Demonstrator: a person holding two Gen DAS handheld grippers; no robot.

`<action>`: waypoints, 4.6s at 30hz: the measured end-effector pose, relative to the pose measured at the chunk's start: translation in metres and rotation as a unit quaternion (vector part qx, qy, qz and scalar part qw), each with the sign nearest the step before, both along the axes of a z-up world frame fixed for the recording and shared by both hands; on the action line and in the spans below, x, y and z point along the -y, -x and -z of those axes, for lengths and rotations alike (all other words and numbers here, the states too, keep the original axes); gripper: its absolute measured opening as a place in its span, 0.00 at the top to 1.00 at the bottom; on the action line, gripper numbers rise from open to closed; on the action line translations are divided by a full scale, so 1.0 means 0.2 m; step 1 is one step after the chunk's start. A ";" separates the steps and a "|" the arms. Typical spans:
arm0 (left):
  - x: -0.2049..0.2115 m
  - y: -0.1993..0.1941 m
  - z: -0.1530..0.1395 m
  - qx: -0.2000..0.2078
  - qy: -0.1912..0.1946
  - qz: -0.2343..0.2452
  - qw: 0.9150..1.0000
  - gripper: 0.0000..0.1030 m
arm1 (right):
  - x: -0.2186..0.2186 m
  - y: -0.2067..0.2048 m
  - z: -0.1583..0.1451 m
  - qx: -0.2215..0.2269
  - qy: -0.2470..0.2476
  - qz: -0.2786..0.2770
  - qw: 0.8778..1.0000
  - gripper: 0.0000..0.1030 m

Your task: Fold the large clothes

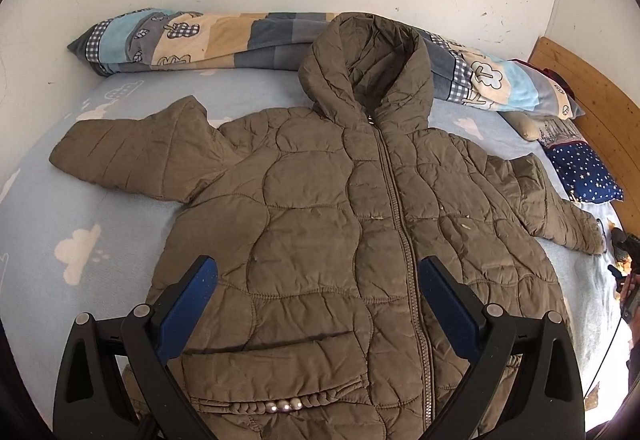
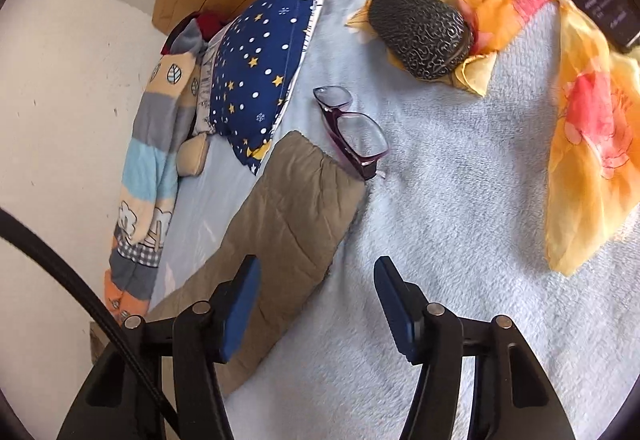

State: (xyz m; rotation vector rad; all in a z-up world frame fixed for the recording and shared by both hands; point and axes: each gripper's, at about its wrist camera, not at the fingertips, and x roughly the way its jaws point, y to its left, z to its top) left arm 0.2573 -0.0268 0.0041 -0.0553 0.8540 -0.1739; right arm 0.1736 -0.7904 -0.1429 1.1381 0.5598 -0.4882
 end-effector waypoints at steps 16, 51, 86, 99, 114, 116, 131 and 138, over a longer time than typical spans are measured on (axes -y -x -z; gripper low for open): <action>0.04 -0.05 0.09 -0.020 -0.016 0.010 1.000 0.03 | 0.17 -0.19 0.18 0.016 -0.030 0.020 0.999 0.55; -0.26 0.01 -0.11 0.027 0.014 -0.051 0.998 0.03 | -1.36 -0.55 -1.47 0.239 0.236 -0.239 0.911 0.85; -0.51 -0.02 -0.09 0.008 0.022 -0.101 0.995 0.03 | -3.15 -1.03 -0.03 0.010 0.277 -0.601 0.750 0.77; -0.34 -0.33 -0.11 0.006 0.036 -0.049 0.998 0.03 | -2.46 -1.12 -0.39 0.071 0.207 -0.483 0.848 0.56; 0.01 -0.68 0.33 -0.078 -0.066 -0.023 0.994 0.03 | -1.67 -1.29 0.06 -0.120 0.198 -0.355 0.906 0.69; -0.01 -0.71 0.41 -0.110 -0.060 -0.027 0.992 0.03 | -1.71 -1.32 0.11 -0.137 0.216 -0.369 0.894 0.69; 0.02 -0.63 0.14 -0.042 -0.035 -0.003 0.998 0.03 | -2.22 -1.25 -0.25 -0.071 0.277 -0.439 0.851 0.69; 0.02 -0.66 0.37 -0.133 -0.054 0.005 0.990 0.03 | -2.47 -1.27 -0.03 -0.134 0.316 -0.488 0.803 0.69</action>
